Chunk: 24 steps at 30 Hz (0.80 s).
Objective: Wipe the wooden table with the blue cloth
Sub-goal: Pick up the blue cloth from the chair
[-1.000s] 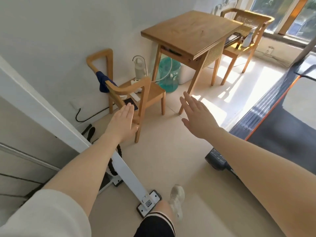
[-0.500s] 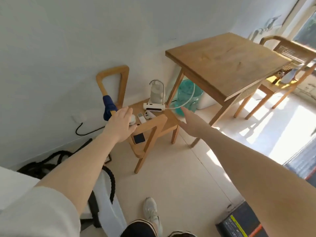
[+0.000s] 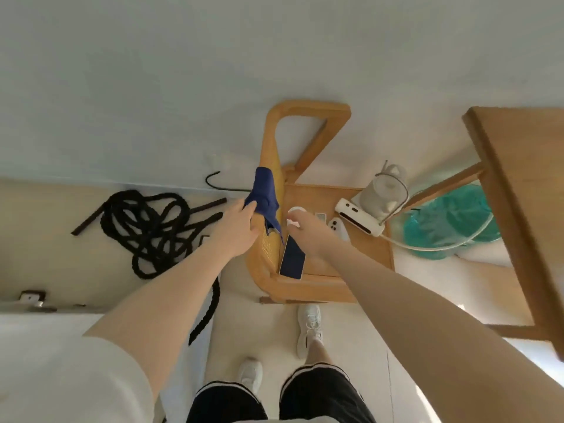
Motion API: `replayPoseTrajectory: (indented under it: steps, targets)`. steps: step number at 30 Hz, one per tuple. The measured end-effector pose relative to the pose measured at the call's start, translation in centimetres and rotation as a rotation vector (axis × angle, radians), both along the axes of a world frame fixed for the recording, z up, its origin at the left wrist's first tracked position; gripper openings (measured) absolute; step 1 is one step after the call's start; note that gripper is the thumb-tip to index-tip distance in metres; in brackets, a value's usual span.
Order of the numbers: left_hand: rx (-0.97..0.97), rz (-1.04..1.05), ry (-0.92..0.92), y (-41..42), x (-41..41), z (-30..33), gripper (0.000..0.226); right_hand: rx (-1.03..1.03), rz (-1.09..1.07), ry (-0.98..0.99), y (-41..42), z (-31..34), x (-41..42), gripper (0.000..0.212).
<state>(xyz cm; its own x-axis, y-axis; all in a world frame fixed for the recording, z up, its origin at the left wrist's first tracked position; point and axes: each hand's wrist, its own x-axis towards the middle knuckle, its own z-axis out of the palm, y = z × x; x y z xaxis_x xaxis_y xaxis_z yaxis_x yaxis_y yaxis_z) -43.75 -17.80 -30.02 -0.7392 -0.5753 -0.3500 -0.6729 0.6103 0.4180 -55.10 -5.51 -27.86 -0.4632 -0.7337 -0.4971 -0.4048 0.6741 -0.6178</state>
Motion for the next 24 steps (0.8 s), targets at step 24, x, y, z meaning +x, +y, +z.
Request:
replayPoseTrajectory:
  steps: [24]
  targets:
    - [0.552, 0.572, 0.126, -3.7, -7.0, 1.6, 0.033, -0.142, 0.178, -0.232, -10.6, -1.5, -11.1, 0.01]
